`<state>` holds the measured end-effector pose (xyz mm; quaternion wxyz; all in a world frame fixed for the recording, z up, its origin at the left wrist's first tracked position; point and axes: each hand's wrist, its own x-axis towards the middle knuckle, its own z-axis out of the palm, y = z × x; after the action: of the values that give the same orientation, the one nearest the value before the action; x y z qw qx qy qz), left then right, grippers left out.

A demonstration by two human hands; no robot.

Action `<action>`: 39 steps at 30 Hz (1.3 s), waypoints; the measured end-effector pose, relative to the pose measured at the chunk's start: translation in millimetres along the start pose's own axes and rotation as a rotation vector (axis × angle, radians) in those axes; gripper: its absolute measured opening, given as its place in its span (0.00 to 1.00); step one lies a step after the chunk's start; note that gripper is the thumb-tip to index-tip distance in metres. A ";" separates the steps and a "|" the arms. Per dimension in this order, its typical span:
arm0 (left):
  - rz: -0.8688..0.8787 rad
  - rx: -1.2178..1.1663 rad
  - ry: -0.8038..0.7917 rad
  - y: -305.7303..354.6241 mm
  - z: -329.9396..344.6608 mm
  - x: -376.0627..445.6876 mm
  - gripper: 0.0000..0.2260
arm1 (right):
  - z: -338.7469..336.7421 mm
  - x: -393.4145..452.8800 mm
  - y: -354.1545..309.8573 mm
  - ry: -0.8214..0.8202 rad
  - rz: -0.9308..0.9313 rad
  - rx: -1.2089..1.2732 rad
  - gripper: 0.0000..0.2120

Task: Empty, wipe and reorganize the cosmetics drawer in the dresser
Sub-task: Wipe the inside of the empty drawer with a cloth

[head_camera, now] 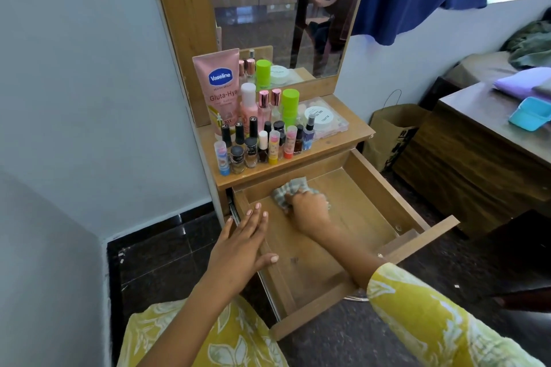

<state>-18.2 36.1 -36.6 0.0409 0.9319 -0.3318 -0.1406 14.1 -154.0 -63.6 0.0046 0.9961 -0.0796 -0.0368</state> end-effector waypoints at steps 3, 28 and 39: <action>-0.028 0.037 -0.002 -0.9 1.2 -0.7 0.36 | 2.0 -13.8 -38.4 0.022 -0.187 -0.086 0.08; 0.098 0.212 0.356 87.9 -53.4 82.7 0.29 | -109.6 -33.6 123.3 0.562 0.345 0.778 0.13; 0.002 0.320 0.233 87.2 -44.0 118.3 0.30 | -114.4 87.3 107.6 0.616 0.386 0.396 0.08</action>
<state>29.3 -106.9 -7.4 -0.0693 0.9361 -0.3440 0.0229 91.5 -273.7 45.8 -0.1567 0.9091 -0.2652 0.2804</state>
